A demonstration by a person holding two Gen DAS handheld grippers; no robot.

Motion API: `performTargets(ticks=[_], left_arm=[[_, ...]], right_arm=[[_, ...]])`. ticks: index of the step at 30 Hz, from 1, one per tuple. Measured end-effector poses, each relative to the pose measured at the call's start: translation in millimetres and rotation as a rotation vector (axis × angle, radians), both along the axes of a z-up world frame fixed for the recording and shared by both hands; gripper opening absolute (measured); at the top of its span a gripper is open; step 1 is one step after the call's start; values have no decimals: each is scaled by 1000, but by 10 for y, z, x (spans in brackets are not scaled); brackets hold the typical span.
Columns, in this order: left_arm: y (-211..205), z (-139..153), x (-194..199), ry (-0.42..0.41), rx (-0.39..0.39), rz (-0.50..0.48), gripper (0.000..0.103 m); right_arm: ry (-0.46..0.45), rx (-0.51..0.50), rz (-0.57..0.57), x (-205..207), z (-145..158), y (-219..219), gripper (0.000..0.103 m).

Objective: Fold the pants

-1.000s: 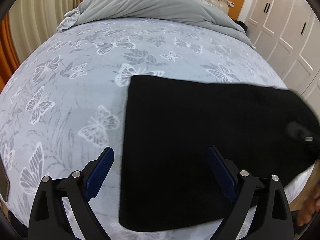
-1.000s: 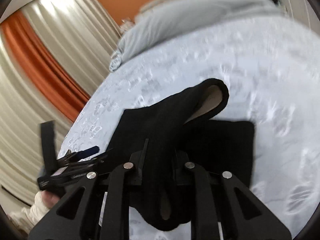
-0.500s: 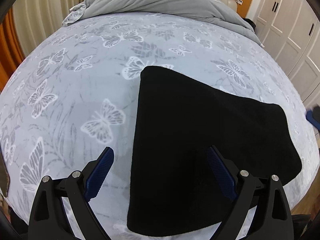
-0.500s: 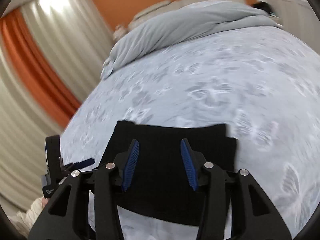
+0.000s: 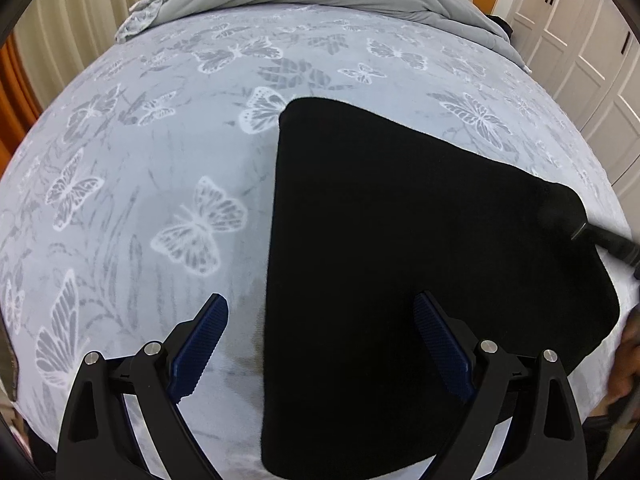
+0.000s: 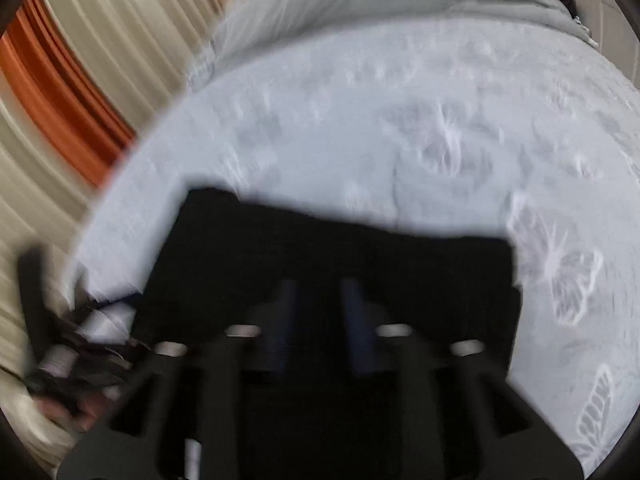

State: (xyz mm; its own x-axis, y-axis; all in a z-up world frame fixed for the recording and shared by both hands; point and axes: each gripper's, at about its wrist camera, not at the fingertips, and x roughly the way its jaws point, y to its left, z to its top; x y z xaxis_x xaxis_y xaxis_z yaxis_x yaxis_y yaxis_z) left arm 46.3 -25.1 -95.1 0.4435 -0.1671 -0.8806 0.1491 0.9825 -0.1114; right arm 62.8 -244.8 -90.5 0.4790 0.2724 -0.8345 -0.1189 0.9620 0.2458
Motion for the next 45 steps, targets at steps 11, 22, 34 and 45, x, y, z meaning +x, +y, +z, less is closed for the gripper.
performTargets(ticks=[11, 22, 34, 45], left_arm=[[166, 180, -178, -53, -15, 23, 92], [79, 222, -387, -118, 90, -2, 92], [184, 175, -466, -59, -5, 8, 92], [322, -231, -43, 153, -289, 116, 90]], right_arm=[[-147, 5, -211, -751, 587, -698, 82], [-49, -20, -140, -992, 172, -325, 25], [-108, 48, -299, -1229, 291, -782, 89], [64, 365, -324, -768, -324, -891, 85]])
